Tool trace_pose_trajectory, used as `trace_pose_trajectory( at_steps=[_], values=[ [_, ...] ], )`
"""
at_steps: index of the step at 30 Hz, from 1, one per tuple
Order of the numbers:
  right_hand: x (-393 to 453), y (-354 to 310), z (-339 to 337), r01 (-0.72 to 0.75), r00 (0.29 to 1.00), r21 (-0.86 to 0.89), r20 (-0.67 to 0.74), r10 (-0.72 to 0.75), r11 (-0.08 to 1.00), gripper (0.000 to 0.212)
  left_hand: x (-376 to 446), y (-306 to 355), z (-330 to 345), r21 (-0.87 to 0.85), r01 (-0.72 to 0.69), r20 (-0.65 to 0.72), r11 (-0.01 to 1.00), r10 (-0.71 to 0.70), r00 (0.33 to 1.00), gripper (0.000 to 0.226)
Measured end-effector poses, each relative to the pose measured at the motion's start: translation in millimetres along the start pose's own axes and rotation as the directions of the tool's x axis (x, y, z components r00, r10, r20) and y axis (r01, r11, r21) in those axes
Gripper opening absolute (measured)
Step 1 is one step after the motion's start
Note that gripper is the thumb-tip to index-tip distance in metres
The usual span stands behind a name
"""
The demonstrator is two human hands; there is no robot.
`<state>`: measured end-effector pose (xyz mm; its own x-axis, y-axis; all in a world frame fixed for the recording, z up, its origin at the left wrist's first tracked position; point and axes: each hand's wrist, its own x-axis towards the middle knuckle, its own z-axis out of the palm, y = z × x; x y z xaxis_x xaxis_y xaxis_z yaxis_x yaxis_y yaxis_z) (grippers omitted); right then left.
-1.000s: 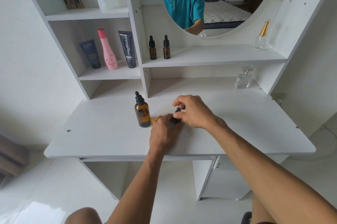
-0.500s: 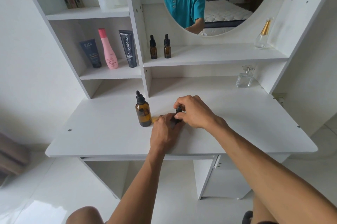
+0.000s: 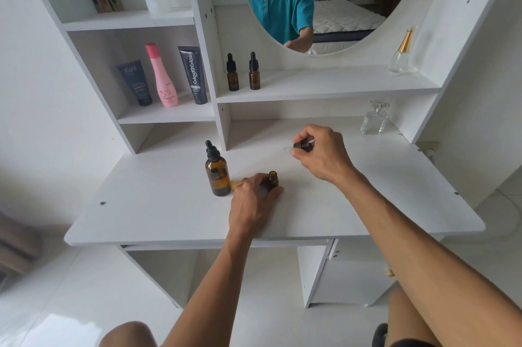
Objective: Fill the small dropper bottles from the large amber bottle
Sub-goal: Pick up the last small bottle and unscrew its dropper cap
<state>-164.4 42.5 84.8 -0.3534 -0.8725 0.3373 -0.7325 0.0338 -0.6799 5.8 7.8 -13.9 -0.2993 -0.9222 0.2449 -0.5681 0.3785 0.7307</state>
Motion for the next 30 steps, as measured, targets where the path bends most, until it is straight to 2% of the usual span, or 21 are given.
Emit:
trace_pose_trajectory(
  at_steps=[5,9,21,30],
  values=[
    [-15.6,42.0,29.0,-0.076,0.997,-0.045,0.007,0.076,0.996,0.029,-0.2,2.7,-1.3,0.005,0.004,0.010,1.000,-0.004,1.000,0.022],
    [-26.3,59.8,47.9,-0.096,0.994,-0.067,-0.052,0.092,0.993,0.019,-0.5,3.5,-1.7,0.006,0.003,0.010,1.000,-0.003,1.000,0.021],
    [-27.4,70.8,60.4,-0.109,0.990,-0.088,-0.099,0.100,0.990,0.019,-0.8,5.7,-3.0,0.012,-0.020,0.002,1.000,0.020,1.000,0.020],
    [-28.1,72.2,59.7,-0.101,0.991,-0.063,-0.092,0.094,0.993,0.033,-1.2,7.4,-4.0,0.012,-0.019,0.006,1.000,0.019,1.000,0.019]
  ],
)
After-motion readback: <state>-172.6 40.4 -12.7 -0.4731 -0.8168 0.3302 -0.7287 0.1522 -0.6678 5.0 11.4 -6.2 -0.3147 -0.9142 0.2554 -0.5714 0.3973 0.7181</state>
